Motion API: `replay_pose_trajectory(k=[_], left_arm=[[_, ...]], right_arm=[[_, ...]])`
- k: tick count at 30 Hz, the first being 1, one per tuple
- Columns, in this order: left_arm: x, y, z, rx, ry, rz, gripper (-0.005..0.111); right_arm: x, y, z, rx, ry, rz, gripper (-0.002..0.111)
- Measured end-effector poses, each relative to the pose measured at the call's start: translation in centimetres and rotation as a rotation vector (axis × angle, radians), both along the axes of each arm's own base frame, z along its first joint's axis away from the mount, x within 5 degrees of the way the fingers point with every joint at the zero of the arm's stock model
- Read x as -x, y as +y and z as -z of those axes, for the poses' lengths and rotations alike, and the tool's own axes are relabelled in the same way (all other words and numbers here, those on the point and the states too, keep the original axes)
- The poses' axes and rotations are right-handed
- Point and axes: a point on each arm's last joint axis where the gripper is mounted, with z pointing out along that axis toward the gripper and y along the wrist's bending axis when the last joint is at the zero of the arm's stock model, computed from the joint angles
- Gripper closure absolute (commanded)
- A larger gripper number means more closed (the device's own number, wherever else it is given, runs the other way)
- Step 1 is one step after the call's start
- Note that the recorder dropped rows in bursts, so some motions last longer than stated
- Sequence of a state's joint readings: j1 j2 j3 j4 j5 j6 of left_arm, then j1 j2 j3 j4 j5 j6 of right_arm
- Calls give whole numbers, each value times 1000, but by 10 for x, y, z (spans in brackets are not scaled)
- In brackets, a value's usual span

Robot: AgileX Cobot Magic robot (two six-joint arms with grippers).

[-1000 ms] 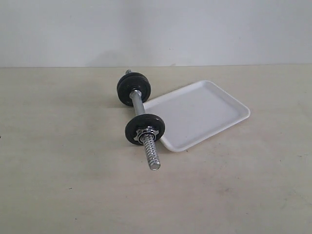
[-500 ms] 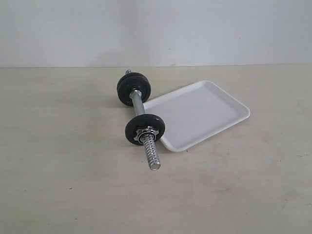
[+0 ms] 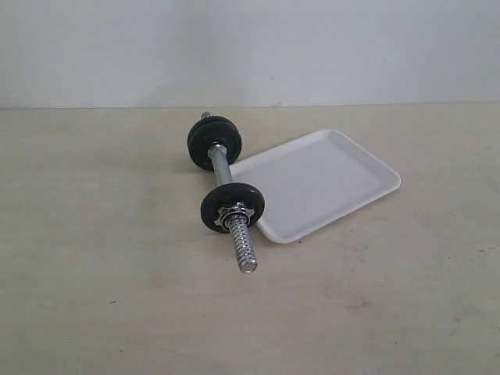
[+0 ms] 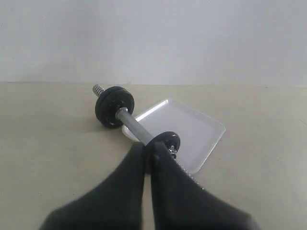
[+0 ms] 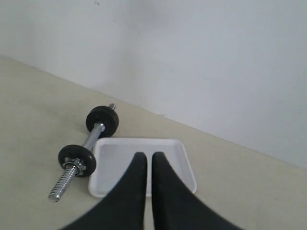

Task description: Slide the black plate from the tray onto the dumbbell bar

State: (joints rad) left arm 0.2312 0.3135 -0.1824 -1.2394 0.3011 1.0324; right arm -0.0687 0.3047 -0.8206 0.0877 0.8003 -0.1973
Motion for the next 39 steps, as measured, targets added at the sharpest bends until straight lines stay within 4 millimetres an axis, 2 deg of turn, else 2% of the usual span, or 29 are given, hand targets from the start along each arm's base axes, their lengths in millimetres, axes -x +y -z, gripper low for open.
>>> replay_pose_trajectory(k=[1,3,11,16,20,26,30,36,39], left_arm=[[2,0,2,-3,-12,-3,103],[5,0,9,-3,-9,-11,103],[9,7,30,-4,1,-100,103],[11,14,30,-25,-28,-177,103],[12,19,32,-26,-21,-242,103],[14,22,43,-30,29,-285,103],[16,23,42,-31,14,-300,103],[18,20,51,-32,59,-281,103],[19,20,52,-43,67,-279,103]], right_arm=[[-1,-1,17,12,-39,13,108],[-9,-3,37,-1,-50,24,108],[-38,-6,93,-43,-41,49,108],[-55,-8,128,-87,33,66,108],[-68,-10,150,-105,27,80,108],[-79,-12,171,-104,-77,94,108],[-83,-13,182,-124,-38,103,108],[-87,-13,196,-130,21,110,108],[-90,-14,199,-129,32,112,108]])
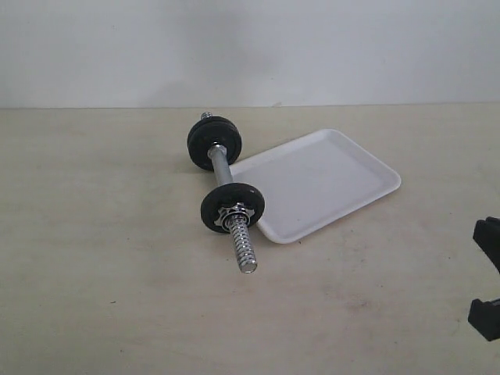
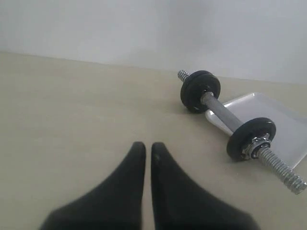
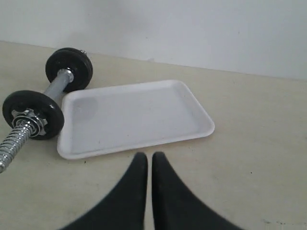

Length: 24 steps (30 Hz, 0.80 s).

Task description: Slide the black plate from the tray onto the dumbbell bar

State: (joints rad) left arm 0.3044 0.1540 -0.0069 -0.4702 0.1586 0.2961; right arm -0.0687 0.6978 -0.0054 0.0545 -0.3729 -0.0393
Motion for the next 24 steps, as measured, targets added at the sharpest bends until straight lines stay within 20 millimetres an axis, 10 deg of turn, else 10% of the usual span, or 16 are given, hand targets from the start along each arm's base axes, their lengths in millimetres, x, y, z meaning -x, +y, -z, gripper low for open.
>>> replay_pose_trajectory(k=[24], left_arm=[[0,1,1,97,-26,-32,103]], right_arm=[[-2,0,-5,22,-75,-6,108]])
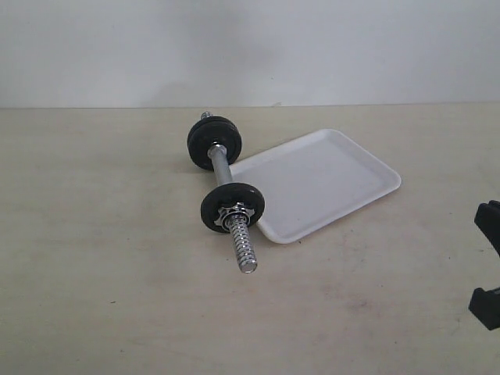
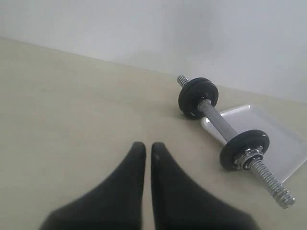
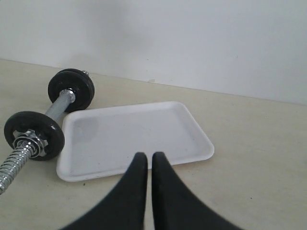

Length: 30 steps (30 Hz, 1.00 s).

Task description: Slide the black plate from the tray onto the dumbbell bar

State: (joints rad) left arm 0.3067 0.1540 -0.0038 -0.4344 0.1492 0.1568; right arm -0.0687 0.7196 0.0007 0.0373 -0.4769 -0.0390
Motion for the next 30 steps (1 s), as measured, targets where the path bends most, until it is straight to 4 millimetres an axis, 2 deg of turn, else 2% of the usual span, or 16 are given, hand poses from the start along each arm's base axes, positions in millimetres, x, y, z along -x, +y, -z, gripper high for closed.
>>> replay_pose_trajectory(k=[6,11,19,25,27,30], left_arm=[[0,0,1,-8,15,6,103],[2,1,2,-86,40,5,103],[7,0,-3,-139,-25,0,103],[11,-1,-6,-188,-61,-4,103],[13,1,-2,-351,22,-2,103],[14,4,4,-427,122,4,103]], right_arm=[[0,0,0,-4,0,2,108],[0,0,0,-4,0,2,108],[0,0,0,-4,0,2,108],[14,-5,-19,13,-170,57,108],[21,-11,-26,25,-238,131,108],[31,-15,-33,67,-307,184,108]])
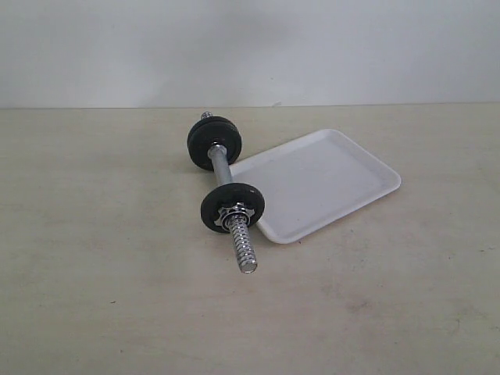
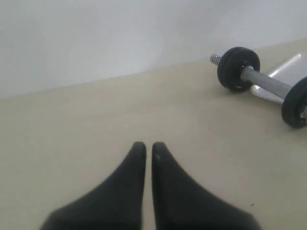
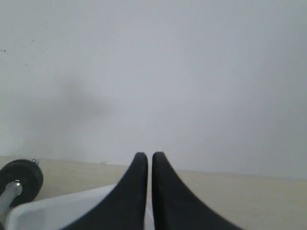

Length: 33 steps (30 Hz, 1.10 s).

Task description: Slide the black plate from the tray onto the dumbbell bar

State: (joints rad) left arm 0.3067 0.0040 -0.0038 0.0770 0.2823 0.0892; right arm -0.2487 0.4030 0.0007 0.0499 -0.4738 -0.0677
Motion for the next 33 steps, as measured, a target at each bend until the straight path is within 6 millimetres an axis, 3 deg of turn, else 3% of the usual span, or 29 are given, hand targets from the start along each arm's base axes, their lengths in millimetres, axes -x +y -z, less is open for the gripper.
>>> replay_pose_trajectory(k=[6,12,24,33], left_arm=[[-1,-4,0,177,-50,15,103],[-1,-5,1,193,-53,16,103],[-1,-4,1,170,-44,14,103],[-1,-4,1,168,-44,14,103]], right_arm=[[20,5,20,54,217,10,108],[32,5,24,57,230,69,108],[36,6,42,-1,410,74,108],[36,6,44,-11,424,76,108]])
